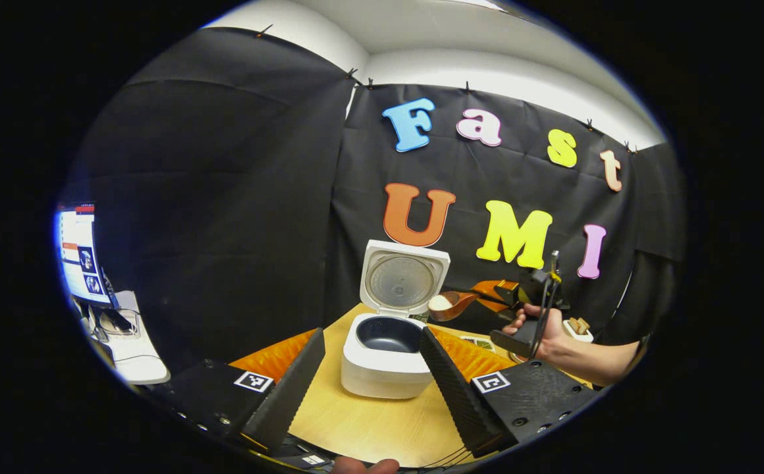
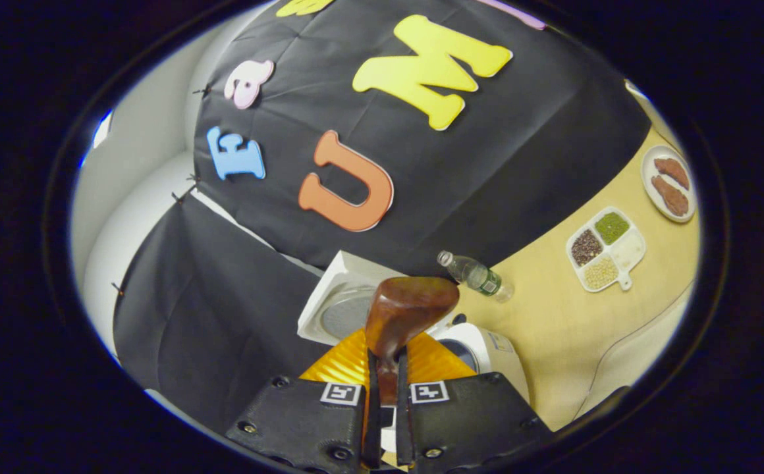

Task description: Close the left gripper, press the button to open the rice cooker; take a wooden spoon from the chopstick holder with the right hand, scoop a spoonful of rice and pour it into the rice cooker, then put the wooden spoon back into the chopstick holder.

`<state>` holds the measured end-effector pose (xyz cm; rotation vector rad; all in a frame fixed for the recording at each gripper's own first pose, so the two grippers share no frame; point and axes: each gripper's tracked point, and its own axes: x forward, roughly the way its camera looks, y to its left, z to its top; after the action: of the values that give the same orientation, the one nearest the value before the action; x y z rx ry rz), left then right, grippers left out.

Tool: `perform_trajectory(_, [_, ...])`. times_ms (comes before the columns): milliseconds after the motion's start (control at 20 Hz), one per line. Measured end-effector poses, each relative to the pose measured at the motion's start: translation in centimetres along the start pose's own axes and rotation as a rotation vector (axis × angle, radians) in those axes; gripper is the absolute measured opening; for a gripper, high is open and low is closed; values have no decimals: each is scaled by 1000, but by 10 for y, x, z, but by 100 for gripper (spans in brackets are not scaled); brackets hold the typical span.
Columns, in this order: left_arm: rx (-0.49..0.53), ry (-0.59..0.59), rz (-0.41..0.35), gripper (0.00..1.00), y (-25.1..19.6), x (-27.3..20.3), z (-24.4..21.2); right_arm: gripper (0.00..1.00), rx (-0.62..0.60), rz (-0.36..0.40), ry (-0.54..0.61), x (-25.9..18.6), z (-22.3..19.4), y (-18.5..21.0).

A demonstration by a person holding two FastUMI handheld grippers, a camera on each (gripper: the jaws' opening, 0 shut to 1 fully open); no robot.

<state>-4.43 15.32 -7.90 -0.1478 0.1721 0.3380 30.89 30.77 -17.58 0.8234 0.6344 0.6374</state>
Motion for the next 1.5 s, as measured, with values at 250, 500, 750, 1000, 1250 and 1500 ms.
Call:
perform_trajectory(250, [-27,-10,-30,94,0,1,-3,14,-155,-99,79,47,-25,-18])
perform_trajectory(500, [-6,-32,4,94,12,0,2,14,-324,-136,121,65,-41,-14])
perform_trajectory(750, [-25,-31,42,94,16,-5,-2,14,-414,-165,153,71,-47,-16])
perform_trajectory(1000, [-45,-37,63,94,14,-9,-4,14,-561,-181,156,69,-49,-14])
perform_trajectory(1250, [-57,-44,83,94,17,-11,-5,14,-742,-169,146,63,-52,8])
perform_trajectory(1500, [-76,-46,82,94,14,-10,-6,14,-920,-153,142,59,-55,34])
